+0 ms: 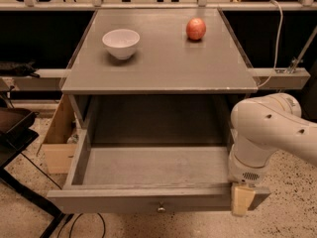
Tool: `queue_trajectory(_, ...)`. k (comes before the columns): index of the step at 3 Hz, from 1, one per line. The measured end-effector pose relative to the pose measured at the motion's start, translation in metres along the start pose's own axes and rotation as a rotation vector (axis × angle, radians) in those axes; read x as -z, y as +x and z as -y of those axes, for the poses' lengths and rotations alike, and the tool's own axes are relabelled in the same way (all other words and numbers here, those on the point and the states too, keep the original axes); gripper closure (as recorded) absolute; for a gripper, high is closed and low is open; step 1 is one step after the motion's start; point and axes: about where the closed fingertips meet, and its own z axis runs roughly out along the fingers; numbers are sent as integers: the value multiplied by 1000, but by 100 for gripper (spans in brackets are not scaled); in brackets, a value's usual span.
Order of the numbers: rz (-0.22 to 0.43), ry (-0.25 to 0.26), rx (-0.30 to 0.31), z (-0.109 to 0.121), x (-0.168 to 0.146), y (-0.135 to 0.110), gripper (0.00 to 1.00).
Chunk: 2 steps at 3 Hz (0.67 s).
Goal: Open top drawer
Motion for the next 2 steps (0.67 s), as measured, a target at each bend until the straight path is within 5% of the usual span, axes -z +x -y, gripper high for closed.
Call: queue_trajectory(2, 16, 23, 23, -3, 7, 1, 0)
